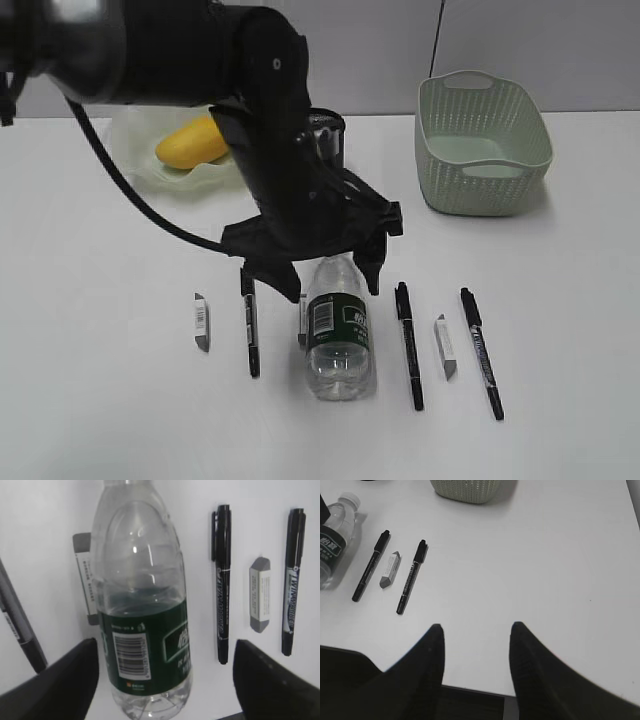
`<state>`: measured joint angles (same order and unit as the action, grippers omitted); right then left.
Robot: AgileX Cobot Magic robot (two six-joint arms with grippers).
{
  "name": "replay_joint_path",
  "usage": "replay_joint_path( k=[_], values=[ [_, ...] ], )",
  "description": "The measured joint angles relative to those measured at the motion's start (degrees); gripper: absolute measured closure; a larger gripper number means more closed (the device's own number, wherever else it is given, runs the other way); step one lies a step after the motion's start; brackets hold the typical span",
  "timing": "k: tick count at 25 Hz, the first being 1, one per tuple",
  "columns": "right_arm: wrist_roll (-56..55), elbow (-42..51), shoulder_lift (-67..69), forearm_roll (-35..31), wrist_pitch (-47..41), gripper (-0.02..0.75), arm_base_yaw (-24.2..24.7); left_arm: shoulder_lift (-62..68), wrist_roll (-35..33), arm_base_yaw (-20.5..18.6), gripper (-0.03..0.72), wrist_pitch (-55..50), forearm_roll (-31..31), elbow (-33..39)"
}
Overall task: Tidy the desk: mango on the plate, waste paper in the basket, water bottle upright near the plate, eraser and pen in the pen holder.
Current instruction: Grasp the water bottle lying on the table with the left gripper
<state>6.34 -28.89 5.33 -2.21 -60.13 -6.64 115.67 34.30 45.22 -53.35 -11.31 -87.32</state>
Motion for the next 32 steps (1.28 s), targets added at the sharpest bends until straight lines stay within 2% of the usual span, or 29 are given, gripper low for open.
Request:
replay_joint_path(
  k=[9,16,32],
  values=[
    [0.0,0.0,0.0,0.0,0.05,0.386,0.0,5.9,0.2,0.0,0.076,-2.26,0.12,-5.25],
    [-0.05,0.0,0.0,0.02,0.15,0.387,0.0,9.63,0.2,0.0,0.09,-6.77,4.05,-8.84],
    [-0.31,0.0,0.0,0.4,0.17,0.387,0.0,11.38,0.2,0.0,0.099,-5.88,4.52,-9.28]
  ],
)
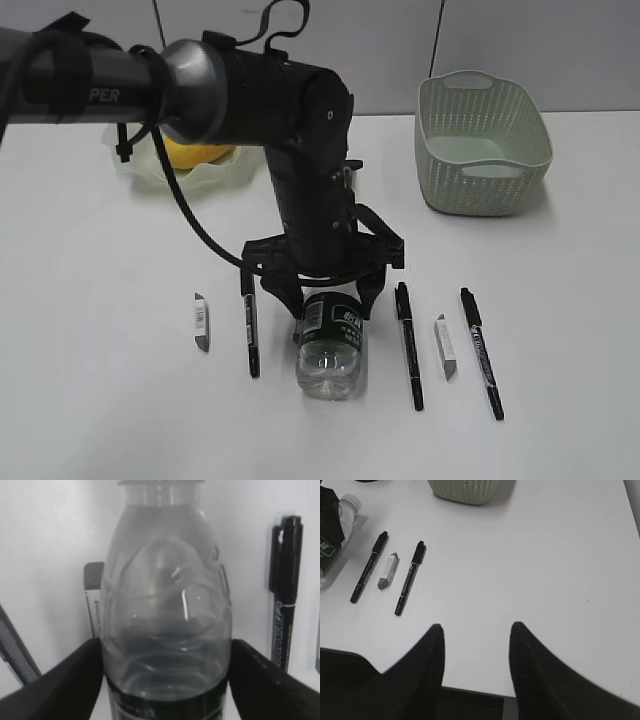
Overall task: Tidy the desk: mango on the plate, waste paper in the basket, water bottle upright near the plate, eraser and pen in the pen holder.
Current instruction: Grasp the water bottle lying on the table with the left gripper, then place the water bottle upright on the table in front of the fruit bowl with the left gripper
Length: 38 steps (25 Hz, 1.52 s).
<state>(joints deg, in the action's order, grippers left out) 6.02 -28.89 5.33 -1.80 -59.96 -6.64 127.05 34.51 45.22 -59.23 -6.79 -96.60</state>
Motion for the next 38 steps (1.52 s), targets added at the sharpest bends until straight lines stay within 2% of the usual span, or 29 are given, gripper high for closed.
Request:
replay_joint_path(
  k=[16,22,29,33,38],
  values=[
    [-0.37,0.0,0.0,0.2,0.05,0.387,0.0,1.48,0.0,0.0,0.103,0.74,0.6,-0.02],
    [-0.82,0.0,0.0,0.46,0.05,0.387,0.0,1.68,0.0,0.0,0.202,0.74,0.98,-0.08],
    [-1.26,0.0,0.0,0.85,0.05,0.387,0.0,0.98,0.0,0.0,0.202,1.22,1.54,-0.08],
    [-1.3,0.0,0.0,0.91,0.11,0.387,0.0,-2.79,0.0,0.0,0.202,1.59,3.89,0.08],
    [-1.3,0.0,0.0,0.98,0.11,0.387,0.0,-12.86,0.0,-0.18,0.202,-1.2,13.82,0.08]
  ],
)
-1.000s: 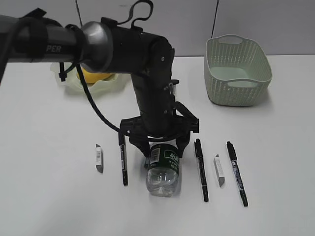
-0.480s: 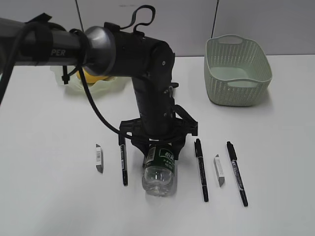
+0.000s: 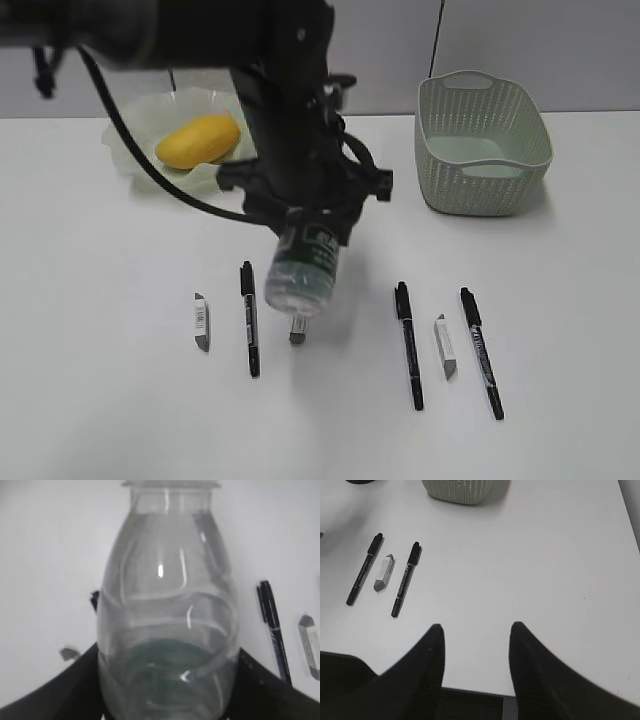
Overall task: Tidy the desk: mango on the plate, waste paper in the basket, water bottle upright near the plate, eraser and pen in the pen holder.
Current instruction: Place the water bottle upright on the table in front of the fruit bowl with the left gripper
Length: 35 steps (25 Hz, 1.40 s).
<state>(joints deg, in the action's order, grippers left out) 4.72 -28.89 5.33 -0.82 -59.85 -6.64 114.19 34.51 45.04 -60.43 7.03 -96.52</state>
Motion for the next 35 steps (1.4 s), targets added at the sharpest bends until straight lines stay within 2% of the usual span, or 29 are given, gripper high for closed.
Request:
replay_joint_path(
  k=[9,13,17,21,23,27,31,35],
  values=[
    [-0.02,0.0,0.0,0.0,0.0,0.388,0.0,-13.21,2.79,-5.65,0.202,0.15,14.16,1.23],
    [-0.18,0.0,0.0,0.11,0.0,0.388,0.0,-20.15,2.79,-8.0,0.202,7.56,16.67,9.71],
    [-0.22,0.0,0.0,0.11,0.0,0.388,0.0,-28.93,2.79,-13.94,0.202,24.0,15.93,24.8],
    [-0.22,0.0,0.0,0.11,0.0,0.388,0.0,-35.96,2.79,-23.1,0.202,40.31,16.47,38.37],
    [-0.22,0.0,0.0,0.11,0.06,0.388,0.0,-37.49,2.79,-26.47,0.202,49.42,17.05,43.91],
    [-0.22,0.0,0.0,0.11,0.06,0.388,0.0,-37.21,2.73,-32.51,0.202,69.46,22.36,54.8],
    [-0.22,0.0,0.0,0.11,0.06,0.388,0.0,-33.04,-1.68,-39.44,0.202,86.06,25.51,61.34],
    [-0.22,0.0,0.0,0.16,0.12,0.388,0.0,-25.1,-6.92,-44.51,0.202,97.97,25.45,62.51]
  ],
)
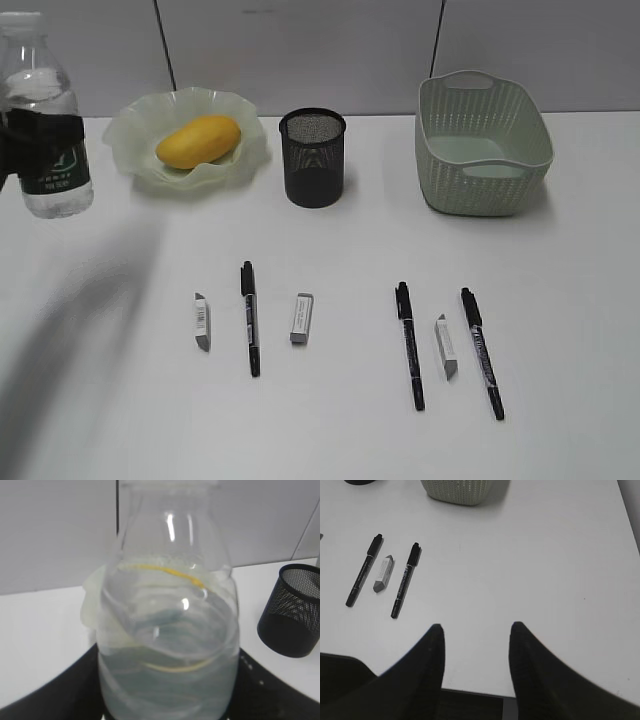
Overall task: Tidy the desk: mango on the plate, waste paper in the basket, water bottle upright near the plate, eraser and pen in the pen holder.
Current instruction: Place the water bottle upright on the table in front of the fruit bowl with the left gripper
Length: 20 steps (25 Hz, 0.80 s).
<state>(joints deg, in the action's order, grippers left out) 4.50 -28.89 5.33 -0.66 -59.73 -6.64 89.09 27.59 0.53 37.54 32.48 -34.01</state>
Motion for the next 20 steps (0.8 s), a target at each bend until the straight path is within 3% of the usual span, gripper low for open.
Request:
replay_joint_path(
  k=[7,13,20],
  values=[
    [0.0,0.0,0.0,0.0,0.0,0.388,0.0,15.24,-16.22,-1.35,0.202,24.64,-1.73,0.0],
    [-0.02,0.0,0.0,0.0,0.0,0.388,0.0,24.73,-17.88,-1.53,0.202,28.25,-11.43,-0.06],
    [-0.18,0.0,0.0,0.2,0.0,0.388,0.0,28.78,-18.06,-1.46,0.202,29.98,-10.41,-0.67]
  ],
)
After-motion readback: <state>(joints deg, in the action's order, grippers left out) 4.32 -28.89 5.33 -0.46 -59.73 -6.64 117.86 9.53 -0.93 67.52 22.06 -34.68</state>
